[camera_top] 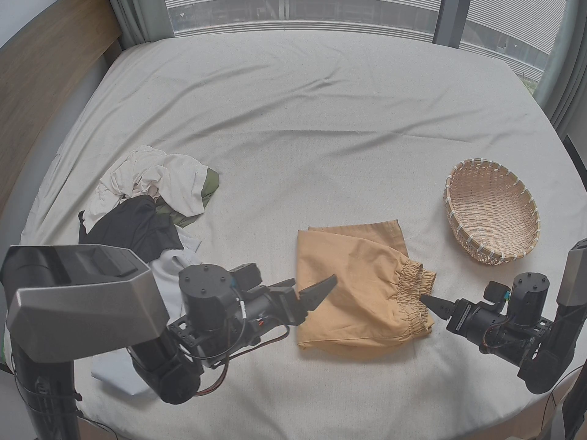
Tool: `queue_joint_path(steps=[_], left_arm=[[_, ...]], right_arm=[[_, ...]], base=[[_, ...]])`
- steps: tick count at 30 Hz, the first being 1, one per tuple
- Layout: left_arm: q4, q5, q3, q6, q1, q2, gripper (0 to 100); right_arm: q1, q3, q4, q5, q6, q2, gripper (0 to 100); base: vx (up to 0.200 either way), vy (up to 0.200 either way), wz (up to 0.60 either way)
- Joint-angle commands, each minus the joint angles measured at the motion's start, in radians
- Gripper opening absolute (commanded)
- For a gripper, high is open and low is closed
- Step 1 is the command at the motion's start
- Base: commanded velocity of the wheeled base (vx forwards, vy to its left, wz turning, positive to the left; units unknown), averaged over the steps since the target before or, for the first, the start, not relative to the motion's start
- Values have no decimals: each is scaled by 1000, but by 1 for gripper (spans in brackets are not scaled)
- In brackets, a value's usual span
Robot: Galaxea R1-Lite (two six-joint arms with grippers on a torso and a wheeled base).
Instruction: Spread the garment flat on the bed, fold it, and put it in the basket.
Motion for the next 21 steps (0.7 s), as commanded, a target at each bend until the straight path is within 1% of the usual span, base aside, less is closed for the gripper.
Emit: queue_joint_path(steps=[1,5,14,17,21], left_arm=[[-49,-8,187,23,89,-142,100],[-49,-10,256,23,115,-193,100],[-49,-28,405,34,207,-308,100],[-50,-31,445,61,251,-322,100],[-50,-73,482,129,317,-336,100]], right_arm=[[7,8,-1,10,34,80,100],[10,6,-1,14,36,83,100],[26,8,-1,17,39,79,100],[29,8,-1,16,39,77,100],[35,8,-1,14,39,79,100]], base=[[0,0,0],[0,0,0],[0,0,0],[0,0,0],[0,0,0]])
